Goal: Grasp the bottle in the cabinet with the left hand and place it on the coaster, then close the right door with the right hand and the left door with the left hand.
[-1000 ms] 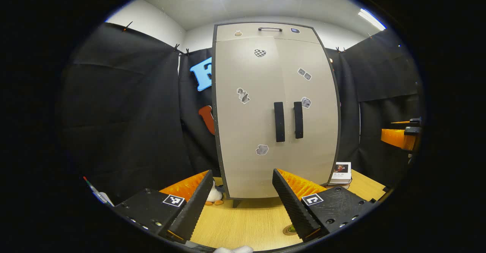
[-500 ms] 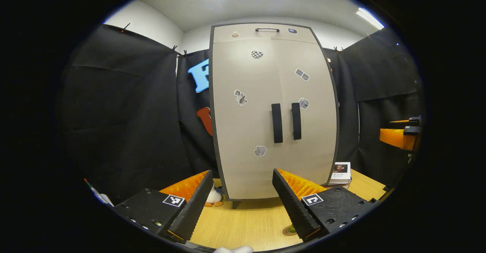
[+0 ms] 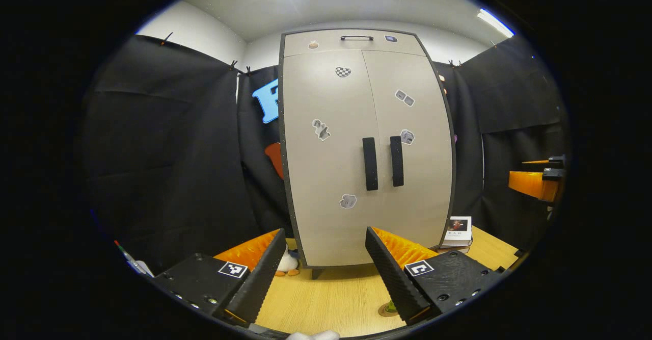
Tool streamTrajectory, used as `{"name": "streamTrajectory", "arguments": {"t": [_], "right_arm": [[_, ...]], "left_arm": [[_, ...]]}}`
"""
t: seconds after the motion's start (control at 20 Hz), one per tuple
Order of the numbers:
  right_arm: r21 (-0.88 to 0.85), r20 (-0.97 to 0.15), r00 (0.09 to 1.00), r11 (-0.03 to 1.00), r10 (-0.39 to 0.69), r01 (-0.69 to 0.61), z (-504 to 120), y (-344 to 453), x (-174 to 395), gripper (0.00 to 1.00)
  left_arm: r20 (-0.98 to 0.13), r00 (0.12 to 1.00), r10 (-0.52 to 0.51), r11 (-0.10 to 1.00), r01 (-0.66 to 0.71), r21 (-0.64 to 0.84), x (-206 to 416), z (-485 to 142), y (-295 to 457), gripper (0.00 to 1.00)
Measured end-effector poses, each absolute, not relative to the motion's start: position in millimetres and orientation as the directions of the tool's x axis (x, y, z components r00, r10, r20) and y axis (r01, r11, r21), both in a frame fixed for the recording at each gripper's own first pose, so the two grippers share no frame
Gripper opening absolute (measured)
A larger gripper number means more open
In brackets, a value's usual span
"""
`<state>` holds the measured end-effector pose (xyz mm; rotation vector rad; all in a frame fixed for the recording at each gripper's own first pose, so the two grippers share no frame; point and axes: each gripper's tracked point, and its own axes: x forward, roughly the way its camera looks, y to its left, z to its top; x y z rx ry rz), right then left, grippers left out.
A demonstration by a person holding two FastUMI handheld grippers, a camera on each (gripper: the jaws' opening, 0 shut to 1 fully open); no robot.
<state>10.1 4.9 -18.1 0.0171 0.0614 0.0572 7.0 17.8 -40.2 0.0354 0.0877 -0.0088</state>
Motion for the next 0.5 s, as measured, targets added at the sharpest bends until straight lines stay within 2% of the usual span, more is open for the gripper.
{"name": "streamTrajectory", "arguments": {"t": [0.5], "right_arm": [[0.016, -0.065, 0.993, 0.996, 0.094, -0.093, -13, 14, 25, 0.81]], "left_arm": [[-0.095, 0.995, 0.042, 0.999, -0.040, 0.021, 5, -42, 32, 0.96]]}}
